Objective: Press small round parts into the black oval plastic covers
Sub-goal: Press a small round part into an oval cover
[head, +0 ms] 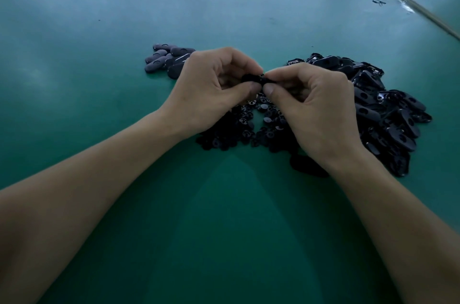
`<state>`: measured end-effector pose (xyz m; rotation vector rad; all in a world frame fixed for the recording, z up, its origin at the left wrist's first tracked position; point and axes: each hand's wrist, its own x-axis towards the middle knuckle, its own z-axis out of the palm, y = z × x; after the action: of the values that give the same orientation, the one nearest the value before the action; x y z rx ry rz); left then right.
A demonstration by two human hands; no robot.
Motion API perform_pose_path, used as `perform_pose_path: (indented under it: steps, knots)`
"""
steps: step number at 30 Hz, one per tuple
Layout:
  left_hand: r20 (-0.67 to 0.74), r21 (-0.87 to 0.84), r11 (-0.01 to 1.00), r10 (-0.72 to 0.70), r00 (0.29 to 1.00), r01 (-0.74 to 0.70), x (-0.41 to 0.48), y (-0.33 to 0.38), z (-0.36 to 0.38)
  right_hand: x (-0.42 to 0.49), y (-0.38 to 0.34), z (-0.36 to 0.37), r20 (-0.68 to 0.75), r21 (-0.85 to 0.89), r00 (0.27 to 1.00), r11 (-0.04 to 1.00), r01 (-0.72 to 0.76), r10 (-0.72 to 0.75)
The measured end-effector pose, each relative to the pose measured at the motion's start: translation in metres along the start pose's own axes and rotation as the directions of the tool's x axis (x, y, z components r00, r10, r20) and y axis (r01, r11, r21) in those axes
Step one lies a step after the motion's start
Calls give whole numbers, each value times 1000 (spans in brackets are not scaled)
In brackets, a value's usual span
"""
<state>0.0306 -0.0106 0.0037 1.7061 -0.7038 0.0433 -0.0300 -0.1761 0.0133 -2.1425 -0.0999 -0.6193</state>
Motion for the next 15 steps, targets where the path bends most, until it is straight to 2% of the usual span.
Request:
perform_pose_path:
  steps: [15]
  knots:
    - [-9,16,1000,-16,1000,16,-1,2,2,0,-6,-1,75,-42,994,997,-72,75]
